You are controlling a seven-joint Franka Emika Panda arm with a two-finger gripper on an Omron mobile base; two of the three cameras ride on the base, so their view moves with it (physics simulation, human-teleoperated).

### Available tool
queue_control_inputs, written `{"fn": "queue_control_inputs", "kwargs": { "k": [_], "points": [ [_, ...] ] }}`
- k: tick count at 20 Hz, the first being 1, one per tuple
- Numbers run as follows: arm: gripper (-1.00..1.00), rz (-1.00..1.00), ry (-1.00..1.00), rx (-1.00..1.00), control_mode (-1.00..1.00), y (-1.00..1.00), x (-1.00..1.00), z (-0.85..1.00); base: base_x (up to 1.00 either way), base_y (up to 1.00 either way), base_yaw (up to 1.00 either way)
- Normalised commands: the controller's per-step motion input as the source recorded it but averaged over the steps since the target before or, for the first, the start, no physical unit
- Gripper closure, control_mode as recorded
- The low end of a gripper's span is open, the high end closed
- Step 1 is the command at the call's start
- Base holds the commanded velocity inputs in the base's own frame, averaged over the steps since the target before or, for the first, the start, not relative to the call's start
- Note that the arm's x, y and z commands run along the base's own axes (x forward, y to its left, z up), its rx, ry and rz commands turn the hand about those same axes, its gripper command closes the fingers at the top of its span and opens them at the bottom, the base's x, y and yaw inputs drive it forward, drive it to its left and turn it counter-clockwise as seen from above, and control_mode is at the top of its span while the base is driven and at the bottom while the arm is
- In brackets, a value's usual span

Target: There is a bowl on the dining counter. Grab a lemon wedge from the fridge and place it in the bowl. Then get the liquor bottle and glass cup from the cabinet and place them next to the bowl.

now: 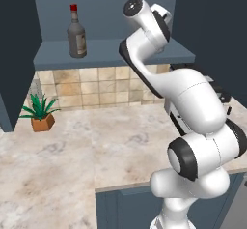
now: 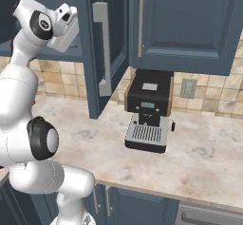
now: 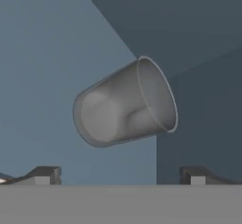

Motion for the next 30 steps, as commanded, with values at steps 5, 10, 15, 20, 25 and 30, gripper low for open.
{"fn": "queue_control_inputs", "kwargs": {
  "k": [5,10,15,20,25,30],
  "points": [
    [-1.00,0.00,-0.01,-0.04,-1.00,0.00,0.15,-0.03,0.00,0.00,0.00],
    [-1.00,0.01,0.00,-0.01,-1.00,0.00,0.33,0.00,0.00,0.00,0.00],
    [-1.00,0.03,0.00,0.00,-1.00,0.00,0.33,0.00,0.00,0.00,0.00],
    [-1.00,0.04,0.00,0.00,-1.00,0.00,0.25,0.00,0.00,0.00,0.00],
    [-1.00,0.01,0.00,-0.03,-1.00,0.00,0.03,-0.04,0.00,0.00,0.00],
    [-1.00,0.00,0.00,-0.03,-1.00,0.00,0.00,-0.12,0.00,0.00,0.00]
  ]
}}
